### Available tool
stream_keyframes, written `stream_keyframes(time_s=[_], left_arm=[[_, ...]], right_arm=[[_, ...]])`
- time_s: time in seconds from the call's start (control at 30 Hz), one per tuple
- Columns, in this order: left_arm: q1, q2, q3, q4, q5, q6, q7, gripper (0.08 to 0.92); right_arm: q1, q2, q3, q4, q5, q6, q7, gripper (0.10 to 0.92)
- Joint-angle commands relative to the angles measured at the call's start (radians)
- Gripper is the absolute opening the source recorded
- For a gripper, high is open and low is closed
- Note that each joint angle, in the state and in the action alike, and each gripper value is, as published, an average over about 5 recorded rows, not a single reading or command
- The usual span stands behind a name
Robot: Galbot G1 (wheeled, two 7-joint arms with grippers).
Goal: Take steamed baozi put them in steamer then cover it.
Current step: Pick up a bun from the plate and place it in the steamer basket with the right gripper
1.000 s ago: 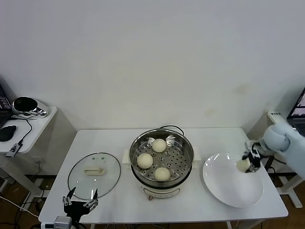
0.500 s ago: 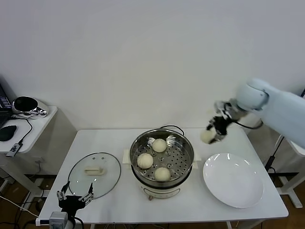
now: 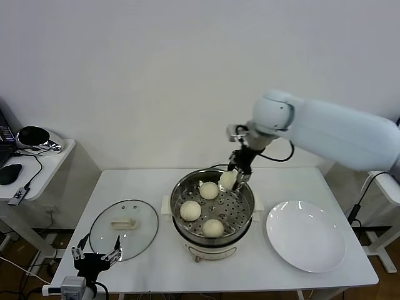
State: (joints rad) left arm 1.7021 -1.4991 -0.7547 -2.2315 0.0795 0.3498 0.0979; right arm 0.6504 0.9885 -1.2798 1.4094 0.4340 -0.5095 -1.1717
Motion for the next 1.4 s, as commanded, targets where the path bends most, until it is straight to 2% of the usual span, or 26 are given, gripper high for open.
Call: stream_keyframes(time_s=[0.03, 0.9, 1.0, 1.2, 1.4], left_arm=[[0.001, -0.003, -0.001, -0.004, 0.001, 0.000, -0.001, 0.823], [-0.013, -0.011, 0.010, 0.028, 0.002, 0.000, 0.002, 0.823], [-0.012, -0.010, 0.011, 0.028, 0.003, -0.001, 0.004, 0.823], [-0.013, -0.012, 0.012, 0.027, 0.003, 0.000, 0.005, 0.823], [-0.011, -0.013, 0.013, 0.019, 0.002, 0.001, 0.014, 0.823]], right_arm=[[-0.022, 0.087, -0.076, -0.017, -0.017, -0.042, 0.019, 0.568], [-0.145, 0.068, -0.075, -0.028, -0.106, -0.070, 0.080, 0.571], [-0.149, 0.062, -0.070, -0.030, -0.104, -0.074, 0.091, 0.615], [-0.131, 0.017, -0.043, -0.007, -0.091, -0.079, 0.091, 0.778], [-0.061, -0.109, 0.049, 0.056, -0.053, -0.072, 0.075, 0.822]])
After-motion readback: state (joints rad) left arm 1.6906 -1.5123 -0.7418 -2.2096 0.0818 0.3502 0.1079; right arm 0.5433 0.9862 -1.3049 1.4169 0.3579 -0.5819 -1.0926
